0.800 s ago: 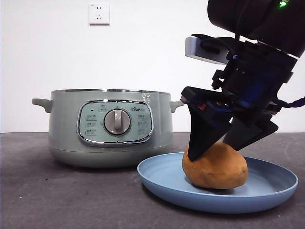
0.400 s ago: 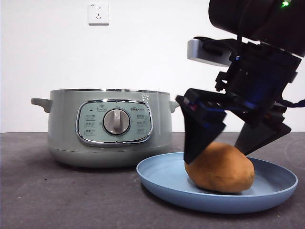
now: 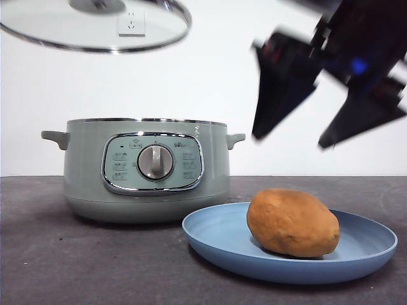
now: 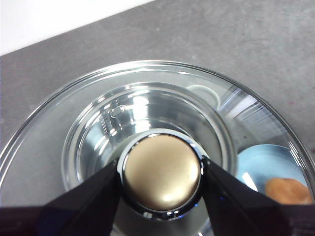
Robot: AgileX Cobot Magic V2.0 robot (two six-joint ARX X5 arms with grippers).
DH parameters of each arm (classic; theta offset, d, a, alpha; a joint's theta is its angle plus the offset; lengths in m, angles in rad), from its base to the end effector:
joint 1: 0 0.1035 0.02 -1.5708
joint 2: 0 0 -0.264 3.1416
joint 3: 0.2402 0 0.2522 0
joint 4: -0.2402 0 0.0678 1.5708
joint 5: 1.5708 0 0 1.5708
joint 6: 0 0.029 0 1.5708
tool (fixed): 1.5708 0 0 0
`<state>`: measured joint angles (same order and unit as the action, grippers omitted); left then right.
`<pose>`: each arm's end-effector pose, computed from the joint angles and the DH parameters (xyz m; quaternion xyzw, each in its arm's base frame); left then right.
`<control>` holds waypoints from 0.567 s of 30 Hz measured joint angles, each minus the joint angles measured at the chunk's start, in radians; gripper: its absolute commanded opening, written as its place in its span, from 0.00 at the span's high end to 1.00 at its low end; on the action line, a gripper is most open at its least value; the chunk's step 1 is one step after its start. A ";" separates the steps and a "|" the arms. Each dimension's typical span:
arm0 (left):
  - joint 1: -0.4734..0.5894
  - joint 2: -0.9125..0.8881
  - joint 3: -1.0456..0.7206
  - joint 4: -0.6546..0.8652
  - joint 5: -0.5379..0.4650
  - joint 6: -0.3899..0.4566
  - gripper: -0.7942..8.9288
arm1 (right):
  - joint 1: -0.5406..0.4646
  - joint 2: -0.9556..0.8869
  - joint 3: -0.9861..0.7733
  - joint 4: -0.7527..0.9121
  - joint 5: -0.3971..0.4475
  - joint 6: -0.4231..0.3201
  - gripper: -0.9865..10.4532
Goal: Take the potato out from the steamer,put the potato on the plate,close the lid
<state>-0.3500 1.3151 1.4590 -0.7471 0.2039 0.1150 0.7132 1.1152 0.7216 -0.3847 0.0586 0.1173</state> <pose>0.2481 -0.0968 0.3989 0.0744 0.2808 -0.2777 0.9157 0.1690 0.1439 0.2341 -0.0912 0.3683 0.2763 0.8830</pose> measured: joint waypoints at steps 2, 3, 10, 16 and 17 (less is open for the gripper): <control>-0.004 0.041 0.000 0.038 -0.001 0.003 0.93 | 0.000 -0.069 0.000 -0.021 0.007 0.005 0.39; -0.005 0.059 0.000 0.055 -0.001 0.005 0.93 | 0.000 -0.107 0.000 -0.033 0.019 0.007 0.39; -0.016 0.195 0.000 0.165 -0.002 0.009 0.93 | 0.000 -0.339 0.009 -0.108 0.027 0.035 0.39; -0.036 0.304 0.000 0.222 -0.002 0.009 0.93 | 0.000 -0.467 0.079 -0.154 0.068 0.048 0.39; -0.039 0.320 0.000 0.226 -0.003 0.009 0.93 | 0.000 -0.473 0.090 -0.161 0.076 0.048 0.39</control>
<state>-0.3885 1.6348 1.4590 -0.5209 0.2012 0.1238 0.7132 0.6418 0.8120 -0.5461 0.1345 0.1654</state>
